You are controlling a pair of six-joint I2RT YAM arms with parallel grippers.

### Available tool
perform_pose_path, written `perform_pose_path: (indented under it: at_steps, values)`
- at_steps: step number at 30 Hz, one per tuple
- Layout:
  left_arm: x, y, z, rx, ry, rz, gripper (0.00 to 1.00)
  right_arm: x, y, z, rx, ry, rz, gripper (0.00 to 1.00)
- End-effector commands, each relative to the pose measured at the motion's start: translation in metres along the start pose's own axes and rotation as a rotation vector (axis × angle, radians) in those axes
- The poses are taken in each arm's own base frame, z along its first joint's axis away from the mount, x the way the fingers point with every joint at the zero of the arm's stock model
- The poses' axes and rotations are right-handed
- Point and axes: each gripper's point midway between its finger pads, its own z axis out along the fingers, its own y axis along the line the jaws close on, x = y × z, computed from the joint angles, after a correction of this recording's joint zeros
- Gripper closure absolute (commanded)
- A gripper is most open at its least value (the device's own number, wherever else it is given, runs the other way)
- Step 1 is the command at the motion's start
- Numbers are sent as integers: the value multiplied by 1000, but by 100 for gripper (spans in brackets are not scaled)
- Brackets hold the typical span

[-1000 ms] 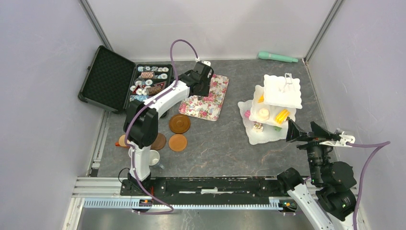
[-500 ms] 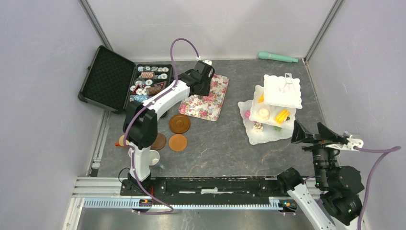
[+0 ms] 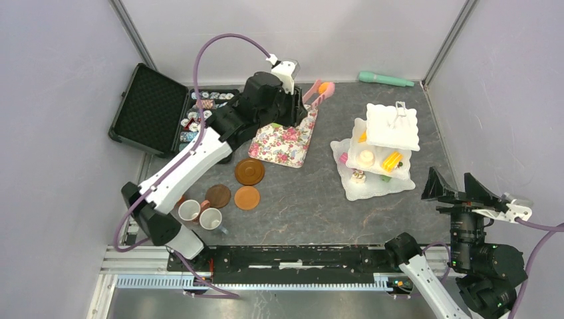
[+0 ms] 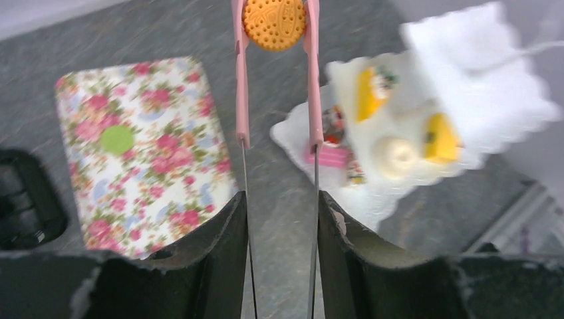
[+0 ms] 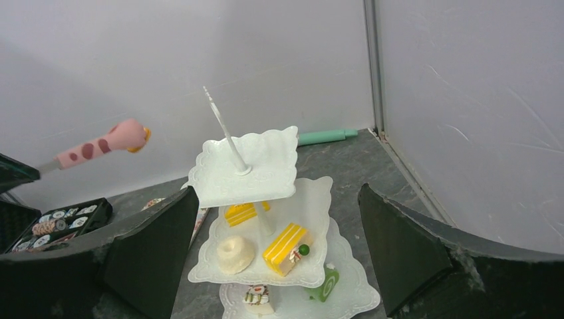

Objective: Serve the afternoon tea

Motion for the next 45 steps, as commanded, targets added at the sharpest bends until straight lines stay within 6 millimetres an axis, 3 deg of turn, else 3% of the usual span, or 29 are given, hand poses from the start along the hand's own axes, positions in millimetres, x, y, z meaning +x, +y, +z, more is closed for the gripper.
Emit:
perform_pose_path:
  at_steps: [1,6,15,22,30,35,45]
  values:
    - [-42,-69,-40,249,-142,11,81,-19,-12,-13,13,-77,39,2]
    - [-45,-114,-47,371,-161,19,81,-16,-8,-11,-1,-68,48,2]
    - [-33,-154,-25,445,-120,53,81,-13,-7,-13,-6,-55,54,2]
    - [-27,-157,-9,436,-100,56,74,-12,-7,-12,-6,-53,54,2]
    - [-24,-156,-7,424,-93,62,54,-9,-6,-11,-7,-48,54,2]
    - [-26,-156,-8,426,-100,68,47,-9,-6,-12,-9,-47,58,2]
    - [-33,-150,-19,407,-127,79,50,-8,-6,-12,-8,-44,59,2]
